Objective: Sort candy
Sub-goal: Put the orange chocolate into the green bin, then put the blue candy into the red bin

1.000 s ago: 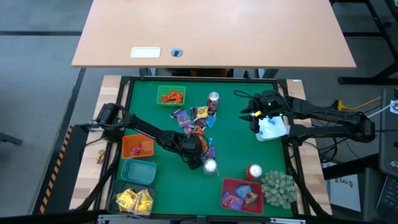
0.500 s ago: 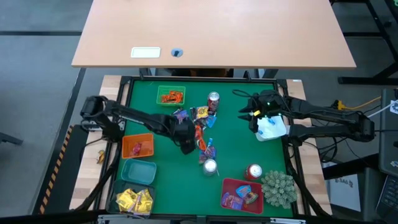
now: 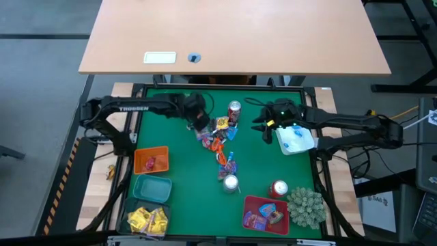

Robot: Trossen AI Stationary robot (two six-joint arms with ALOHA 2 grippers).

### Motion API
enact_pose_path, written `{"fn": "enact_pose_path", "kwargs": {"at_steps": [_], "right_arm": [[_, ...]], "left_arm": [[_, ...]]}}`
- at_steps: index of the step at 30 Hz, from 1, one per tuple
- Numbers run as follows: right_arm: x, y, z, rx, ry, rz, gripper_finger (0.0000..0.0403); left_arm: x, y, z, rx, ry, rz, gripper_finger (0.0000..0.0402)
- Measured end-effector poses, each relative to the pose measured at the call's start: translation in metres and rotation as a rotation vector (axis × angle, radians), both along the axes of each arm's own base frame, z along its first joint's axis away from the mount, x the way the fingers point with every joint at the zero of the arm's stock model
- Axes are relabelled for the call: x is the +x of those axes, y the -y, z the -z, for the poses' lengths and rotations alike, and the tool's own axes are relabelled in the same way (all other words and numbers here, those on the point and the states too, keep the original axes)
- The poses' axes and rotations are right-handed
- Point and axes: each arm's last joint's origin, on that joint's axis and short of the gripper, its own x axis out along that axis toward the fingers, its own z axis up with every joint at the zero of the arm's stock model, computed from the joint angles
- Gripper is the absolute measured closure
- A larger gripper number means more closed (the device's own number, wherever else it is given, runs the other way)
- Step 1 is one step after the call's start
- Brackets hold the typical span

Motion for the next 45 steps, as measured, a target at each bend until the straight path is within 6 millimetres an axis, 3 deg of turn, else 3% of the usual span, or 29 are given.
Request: {"fn": "enact_pose_path", "kwargs": {"at_steps": [6,12,24,30,35,45], "right_arm": [[0.017,0.004,0.011,0.032,0.027,-0.052,0.0269],[0.034,0.007,0.023,0.067,0.074,-0.120,0.0269],[0.063,0.016,0.050,0.092,0.141,-0.102,0.0269],[0.077,0.001,0.066,0.064,0.138,-0.132,0.0269],[0.084,-0.010,0.082,-0.047,0.063,-0.009,0.0269],[0.092,-0.011,0.112,-0.096,-0.005,0.059,0.0269]], "left_arm": [[-0.012,-0.033,0.002,0.016,-0.035,-0.066,0.0401],[-0.020,-0.048,0.002,0.053,-0.082,-0.063,0.0396],[-0.021,-0.049,0.002,0.059,-0.093,-0.047,0.0309],[-0.021,-0.049,0.002,0.060,-0.093,-0.047,0.0303],[-0.021,-0.049,0.002,0.059,-0.093,-0.047,0.0303],[-0.021,-0.049,0.002,0.059,-0.092,-0.049,0.0303]]}}
